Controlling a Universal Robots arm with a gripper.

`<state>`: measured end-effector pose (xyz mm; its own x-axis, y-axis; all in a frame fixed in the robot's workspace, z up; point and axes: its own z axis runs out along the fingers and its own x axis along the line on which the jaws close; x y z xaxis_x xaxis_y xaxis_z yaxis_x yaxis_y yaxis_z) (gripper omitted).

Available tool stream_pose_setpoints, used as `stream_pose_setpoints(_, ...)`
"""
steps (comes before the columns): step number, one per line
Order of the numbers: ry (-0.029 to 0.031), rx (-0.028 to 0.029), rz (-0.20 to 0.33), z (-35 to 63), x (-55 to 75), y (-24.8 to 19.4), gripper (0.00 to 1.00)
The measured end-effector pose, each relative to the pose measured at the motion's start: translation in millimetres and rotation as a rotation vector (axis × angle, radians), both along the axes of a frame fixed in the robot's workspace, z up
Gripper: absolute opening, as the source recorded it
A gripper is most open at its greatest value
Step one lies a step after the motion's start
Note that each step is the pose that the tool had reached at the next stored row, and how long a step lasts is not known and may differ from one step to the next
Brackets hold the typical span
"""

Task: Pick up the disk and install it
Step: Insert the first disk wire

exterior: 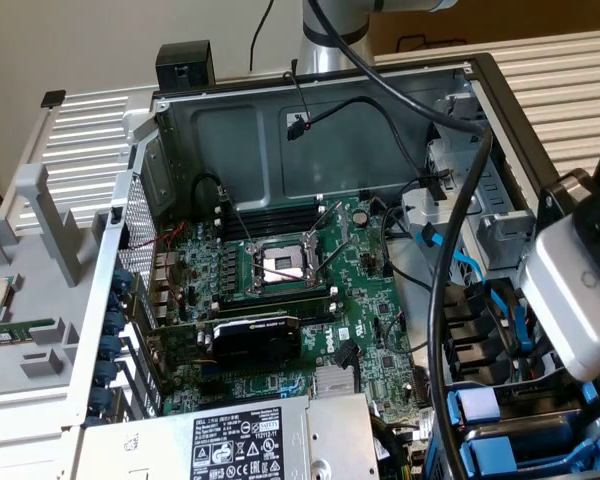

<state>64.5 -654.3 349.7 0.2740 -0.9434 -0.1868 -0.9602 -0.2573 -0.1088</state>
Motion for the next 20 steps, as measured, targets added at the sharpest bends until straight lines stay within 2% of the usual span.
stream_pose_setpoints(8,0.0,0.0084,0.007,-4.5,-0.3,0.0,0.47)
stream_pose_setpoints(9,0.0,0.0094,0.007,-5.0,-0.3,0.0,0.4)
stream_pose_setpoints(11,-0.0001,0.012,0.008,-6.8,-0.4,0.0,0.4)
stream_pose_setpoints(20,0.0018,0.0373,0.013,-13.4,-0.4,0.0,0.4)
